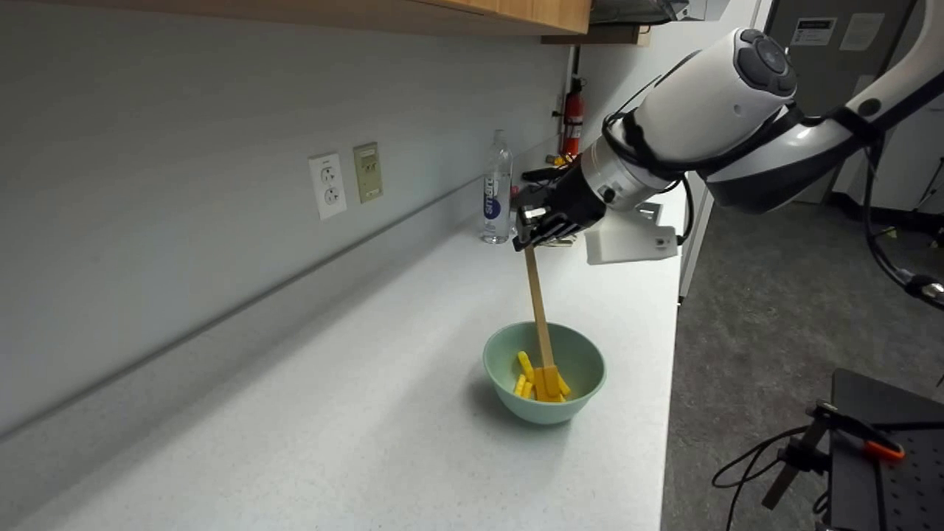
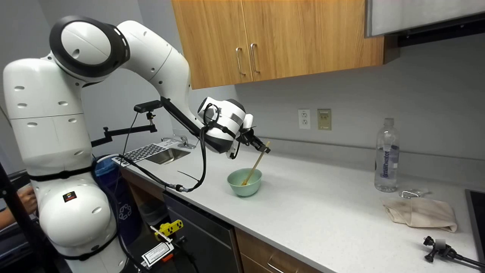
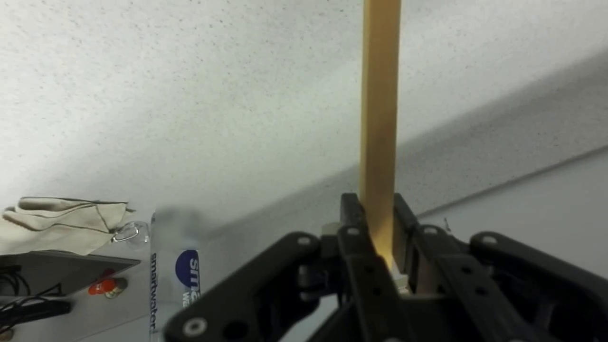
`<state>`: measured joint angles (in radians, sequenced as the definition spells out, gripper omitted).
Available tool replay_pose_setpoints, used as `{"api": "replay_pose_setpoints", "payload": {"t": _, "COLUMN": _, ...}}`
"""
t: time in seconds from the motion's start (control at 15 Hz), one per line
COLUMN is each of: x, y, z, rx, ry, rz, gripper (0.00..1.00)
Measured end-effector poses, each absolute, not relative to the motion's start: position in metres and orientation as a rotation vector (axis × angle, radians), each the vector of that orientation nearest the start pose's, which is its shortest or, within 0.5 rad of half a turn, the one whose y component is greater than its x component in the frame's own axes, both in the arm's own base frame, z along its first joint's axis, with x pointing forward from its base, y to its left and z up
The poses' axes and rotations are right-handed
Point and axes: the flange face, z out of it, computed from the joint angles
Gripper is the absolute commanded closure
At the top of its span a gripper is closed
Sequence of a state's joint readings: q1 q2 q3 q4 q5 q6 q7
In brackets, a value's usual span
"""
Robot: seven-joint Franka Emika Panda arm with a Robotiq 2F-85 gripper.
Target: Use the wooden spoon to mix the contents of the bowl
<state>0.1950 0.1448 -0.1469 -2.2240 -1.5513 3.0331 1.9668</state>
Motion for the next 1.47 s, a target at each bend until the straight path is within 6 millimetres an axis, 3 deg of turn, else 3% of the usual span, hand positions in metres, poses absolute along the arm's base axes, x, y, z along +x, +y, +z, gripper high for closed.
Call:
{"api": "replay_pose_setpoints", "payload": {"t": 0.27, "x": 0.538, "y": 0.099, "z": 0.332, "rx": -2.826, "ry": 0.576, "rz": -1.222, "gripper": 0.96}}
{"api": "replay_pose_setpoints", "payload": {"t": 0.67, "x": 0.557, "y": 0.102, "z": 0.366, "rx": -2.724, "ry": 0.591, "rz": -1.446, "gripper": 0.96}}
{"api": "replay_pose_setpoints", "payload": {"t": 0.87, "x": 0.559, "y": 0.104, "z": 0.374, "rx": -2.684, "ry": 0.605, "rz": -1.476, "gripper": 0.96}}
{"api": "replay_pose_setpoints", "payload": {"t": 1.2, "x": 0.544, "y": 0.11, "z": 0.362, "rx": -2.72, "ry": 0.563, "rz": -1.275, "gripper": 0.96}}
{"api": "replay_pose_setpoints", "payload": {"t": 1.47, "x": 0.529, "y": 0.109, "z": 0.335, "rx": -2.785, "ry": 0.56, "rz": -1.128, "gripper": 0.96}}
